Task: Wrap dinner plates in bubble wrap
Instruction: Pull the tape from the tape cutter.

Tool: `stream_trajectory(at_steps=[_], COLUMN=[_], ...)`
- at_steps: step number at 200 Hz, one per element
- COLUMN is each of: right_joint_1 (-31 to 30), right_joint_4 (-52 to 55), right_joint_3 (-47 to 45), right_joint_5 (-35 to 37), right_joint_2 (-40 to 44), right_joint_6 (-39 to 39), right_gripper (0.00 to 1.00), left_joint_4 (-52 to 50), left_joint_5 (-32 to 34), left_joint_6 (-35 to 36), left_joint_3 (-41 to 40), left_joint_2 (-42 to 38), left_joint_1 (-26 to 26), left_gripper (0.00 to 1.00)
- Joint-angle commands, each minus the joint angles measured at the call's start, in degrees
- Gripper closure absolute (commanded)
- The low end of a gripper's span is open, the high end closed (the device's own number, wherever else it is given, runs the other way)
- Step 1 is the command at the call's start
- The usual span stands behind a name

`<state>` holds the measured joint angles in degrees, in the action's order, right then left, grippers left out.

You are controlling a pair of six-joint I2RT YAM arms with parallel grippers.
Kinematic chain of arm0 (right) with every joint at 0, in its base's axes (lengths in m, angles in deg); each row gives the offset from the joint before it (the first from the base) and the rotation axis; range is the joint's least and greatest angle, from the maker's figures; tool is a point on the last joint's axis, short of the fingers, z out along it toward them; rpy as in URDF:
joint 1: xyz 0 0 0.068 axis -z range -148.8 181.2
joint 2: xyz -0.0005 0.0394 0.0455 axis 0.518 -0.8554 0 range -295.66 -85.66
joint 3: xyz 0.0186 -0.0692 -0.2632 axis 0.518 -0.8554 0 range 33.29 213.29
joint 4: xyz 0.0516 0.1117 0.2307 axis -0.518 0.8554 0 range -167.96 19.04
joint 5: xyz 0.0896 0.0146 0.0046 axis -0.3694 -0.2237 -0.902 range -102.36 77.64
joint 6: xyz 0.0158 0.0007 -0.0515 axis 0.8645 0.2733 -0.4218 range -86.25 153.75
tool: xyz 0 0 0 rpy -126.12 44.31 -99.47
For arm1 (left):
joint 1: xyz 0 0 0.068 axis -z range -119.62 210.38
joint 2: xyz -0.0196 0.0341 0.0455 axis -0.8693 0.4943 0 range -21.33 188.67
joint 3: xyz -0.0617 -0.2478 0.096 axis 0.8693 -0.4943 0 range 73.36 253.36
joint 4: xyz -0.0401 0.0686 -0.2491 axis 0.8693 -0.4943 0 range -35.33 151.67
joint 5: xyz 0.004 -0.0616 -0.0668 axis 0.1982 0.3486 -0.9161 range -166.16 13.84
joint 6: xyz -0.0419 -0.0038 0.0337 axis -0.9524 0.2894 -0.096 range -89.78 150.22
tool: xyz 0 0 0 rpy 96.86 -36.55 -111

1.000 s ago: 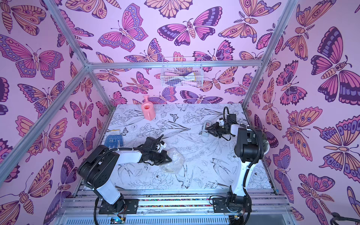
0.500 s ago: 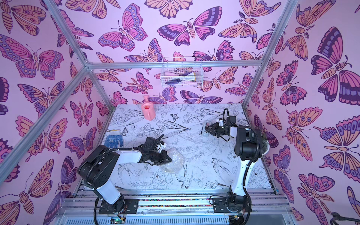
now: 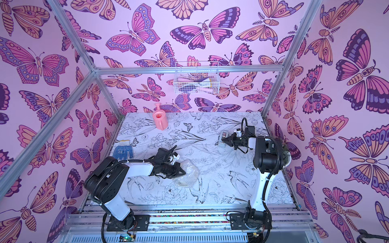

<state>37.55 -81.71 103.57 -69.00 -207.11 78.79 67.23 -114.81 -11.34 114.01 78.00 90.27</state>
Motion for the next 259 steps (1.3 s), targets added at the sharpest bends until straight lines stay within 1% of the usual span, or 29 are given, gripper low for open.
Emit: stream_trajectory(at_steps=[1, 24, 53, 75, 81, 99, 107, 146, 183, 199, 217, 228, 259], right_joint_1=[-0.55, -0.55, -0.55, -0.55, -0.55, -0.55, -0.55, -0.55, -0.46, -0.42, -0.63, -0.80, -1.49], right_joint_4=[1.23, -2.27, -9.81, -8.26, -10.46, -21.97, -25.01, -24.75, -33.01, -31.12, -22.21, -18.94, -16.78], right_joint_3=[-1.13, -2.24, -4.62, -5.60, -6.48, -8.63, -8.86, -8.67, -10.13, -11.22, -12.49, -13.58, -17.09], right_joint_5=[-0.03, -1.05, -3.05, -2.96, -3.16, -5.01, -5.31, -5.41, -5.94, -5.73, -4.98, -4.79, -5.06], right_joint_2=[1.78, 3.77, 4.75, 5.06, 5.16, 4.31, 3.96, 5.05, 3.68, 4.14, 5.64, 6.59, 9.04], right_joint_6=[1.74, 5.14, 12.27, 11.79, 12.80, 21.56, 23.88, 23.92, 31.16, 29.41, 21.87, 18.89, 16.44], right_gripper=[1.00, 1.00, 1.00, 1.00, 1.00, 1.00, 1.00, 1.00, 1.00, 1.00, 1.00, 1.00, 1.00], left_joint_4=[-11.11, -11.15, -11.11, -11.17, -11.14, -11.11, -11.11, -11.16, -11.11, -11.16, -11.18, -11.17, -11.12], left_joint_5=[13.41, 13.34, 13.37, 13.34, 13.39, 13.39, 13.30, 13.34, 13.09, 13.10, 13.04, 12.93, 12.77], left_joint_6=[-0.02, -0.11, -0.10, -0.10, -0.10, -0.15, -0.15, -0.11, -0.01, -0.12, -0.06, -0.01, 0.05], left_joint_3=[-3.96, -3.93, -3.82, -3.97, -3.93, -3.84, -3.84, -4.00, -3.90, -3.91, -3.91, -3.89, -3.64], left_joint_2=[5.79, 5.69, 5.87, 5.77, 5.70, 5.83, 5.93, 5.82, 5.88, 5.88, 5.97, 6.06, 6.49], left_joint_1=[-0.18, -0.18, -0.18, -0.18, -0.18, -0.18, -0.18, -0.18, -0.18, -0.18, -0.18, -0.18, -0.18], left_gripper=[1.00, 1.00, 1.00, 1.00, 1.00, 1.00, 1.00, 1.00, 1.00, 1.00, 1.00, 1.00, 1.00])
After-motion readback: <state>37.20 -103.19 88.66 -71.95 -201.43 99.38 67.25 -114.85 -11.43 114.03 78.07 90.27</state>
